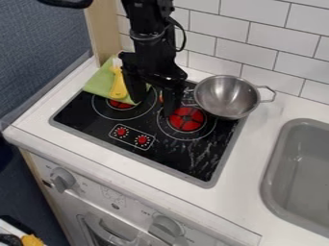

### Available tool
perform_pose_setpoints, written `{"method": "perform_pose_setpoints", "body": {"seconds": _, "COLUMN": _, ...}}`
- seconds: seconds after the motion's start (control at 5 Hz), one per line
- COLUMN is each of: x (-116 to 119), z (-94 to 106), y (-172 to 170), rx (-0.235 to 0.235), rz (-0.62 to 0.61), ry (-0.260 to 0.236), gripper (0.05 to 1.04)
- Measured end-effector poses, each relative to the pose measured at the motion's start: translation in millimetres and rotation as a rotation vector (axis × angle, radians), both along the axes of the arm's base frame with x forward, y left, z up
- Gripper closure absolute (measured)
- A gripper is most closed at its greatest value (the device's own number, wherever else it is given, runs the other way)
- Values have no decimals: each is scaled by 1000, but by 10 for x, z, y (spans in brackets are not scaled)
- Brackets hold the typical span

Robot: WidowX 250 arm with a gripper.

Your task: Put the yellow brush to the bottom right burner

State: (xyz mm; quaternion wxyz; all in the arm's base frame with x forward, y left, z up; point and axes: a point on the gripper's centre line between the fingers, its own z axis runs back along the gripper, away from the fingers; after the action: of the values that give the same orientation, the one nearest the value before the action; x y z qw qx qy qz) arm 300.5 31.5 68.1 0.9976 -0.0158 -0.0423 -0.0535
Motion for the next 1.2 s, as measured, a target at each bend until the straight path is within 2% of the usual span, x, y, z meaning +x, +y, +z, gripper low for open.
{"method": "perform_pose_setpoints", "body": {"seconds": 0.2, "x": -45, "z": -101, "y": -15, "rx": -9, "rz": -9, "ry": 29, "gripper": 83}}
{"method": "perform_pose_setpoints", "body": {"seconds": 0.4, "x": -234, "z": -123, "y": -38, "rx": -19, "rz": -76, "ry": 26, "gripper": 83}}
{"method": "perform_pose_setpoints", "body": {"seconds": 0.6, "x": -260, "z": -67, "y": 86, "rx": 39, "rz": -1, "ry": 35, "gripper": 83}}
{"method": "perform_pose_setpoints", "body": {"seconds": 0.8, "x": 30, "z": -42, "y": 492, "rx": 69, "rz": 173, "ry": 16, "gripper": 83}}
{"method": "perform_pose_setpoints", "body": {"seconds": 1.0, "x": 422, "z": -154, "y": 727, "rx": 57, "rz": 308, "ry": 31, "gripper": 83}}
{"method": "perform_pose_setpoints", "body": {"seconds": 1.2, "x": 700, "z": -212, "y": 849, "rx": 58, "rz": 385, "ry": 35, "gripper": 83}}
